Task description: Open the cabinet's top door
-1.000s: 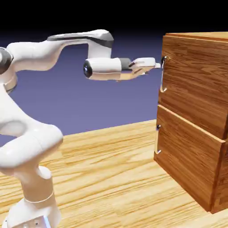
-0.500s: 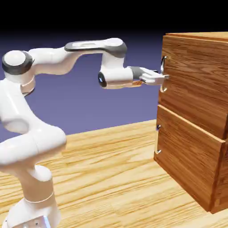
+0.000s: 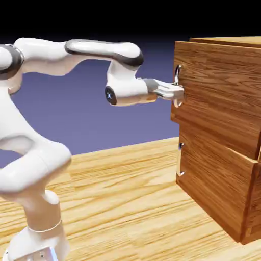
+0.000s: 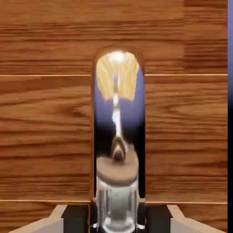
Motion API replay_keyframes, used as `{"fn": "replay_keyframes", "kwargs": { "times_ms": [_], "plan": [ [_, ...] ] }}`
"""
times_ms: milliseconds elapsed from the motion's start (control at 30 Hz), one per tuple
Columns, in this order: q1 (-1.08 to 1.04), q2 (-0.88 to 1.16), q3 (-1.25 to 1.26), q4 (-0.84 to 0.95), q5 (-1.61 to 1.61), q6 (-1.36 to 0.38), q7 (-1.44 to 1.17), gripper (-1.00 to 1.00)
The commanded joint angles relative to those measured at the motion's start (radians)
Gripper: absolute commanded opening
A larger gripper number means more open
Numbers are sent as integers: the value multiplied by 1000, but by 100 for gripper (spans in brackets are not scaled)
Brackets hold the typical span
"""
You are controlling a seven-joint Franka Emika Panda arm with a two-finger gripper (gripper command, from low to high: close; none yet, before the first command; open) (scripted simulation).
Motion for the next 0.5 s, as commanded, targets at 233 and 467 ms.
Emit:
{"fn": "replay_keyframes", "kwargs": {
  "times_ms": [233, 467],
  "plan": [
    [289, 11, -268, -126, -139, -55, -5, -100],
    [483, -109, -497, -304, -443, -173, 185, -100]
  ]
}}
